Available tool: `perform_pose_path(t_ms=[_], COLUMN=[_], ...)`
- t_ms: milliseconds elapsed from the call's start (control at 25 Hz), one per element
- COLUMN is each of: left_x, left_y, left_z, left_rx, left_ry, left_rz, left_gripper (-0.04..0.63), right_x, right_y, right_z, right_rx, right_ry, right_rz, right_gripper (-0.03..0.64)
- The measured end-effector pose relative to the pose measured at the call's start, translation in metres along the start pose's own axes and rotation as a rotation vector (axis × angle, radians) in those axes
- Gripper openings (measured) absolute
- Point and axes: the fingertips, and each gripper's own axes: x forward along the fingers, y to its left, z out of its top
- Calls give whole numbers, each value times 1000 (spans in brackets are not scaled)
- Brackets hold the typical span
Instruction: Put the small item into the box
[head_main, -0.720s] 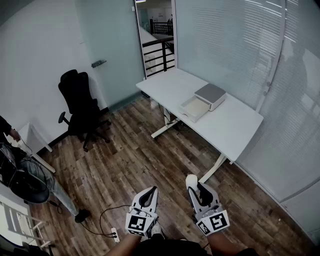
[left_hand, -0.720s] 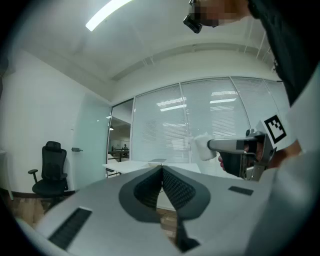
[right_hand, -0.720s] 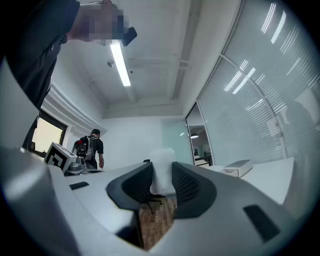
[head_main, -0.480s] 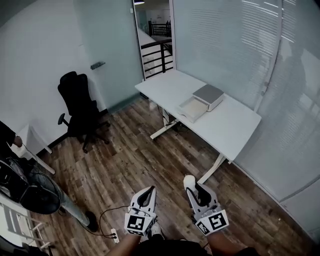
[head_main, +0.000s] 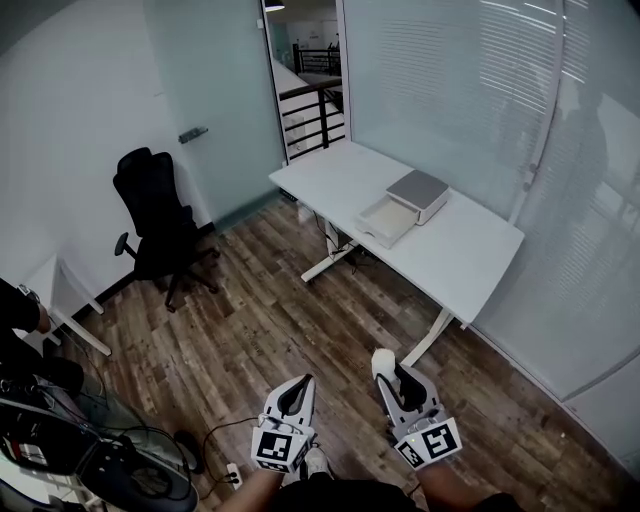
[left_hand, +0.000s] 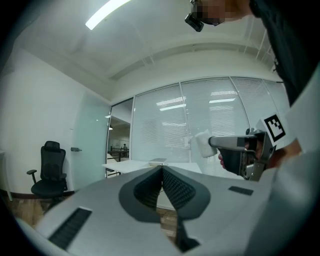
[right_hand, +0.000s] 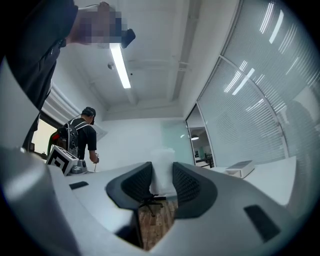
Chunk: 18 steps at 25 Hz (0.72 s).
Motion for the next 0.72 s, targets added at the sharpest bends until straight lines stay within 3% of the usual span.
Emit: perform_pose_path(t_ms=[480, 720], left_x=[24, 35], left_y=[76, 93], left_z=[7, 17], left_rx=[17, 19], left_ry=[-2, -48], left_rz=[-90, -146], left_gripper=[14, 12], right_x=[79, 102], right_y=[16, 17], right_z=[-7, -4], right_rx=[-10, -46], right_ry=[-29, -45], right_rz=[-63, -80], right_gripper=[140, 140])
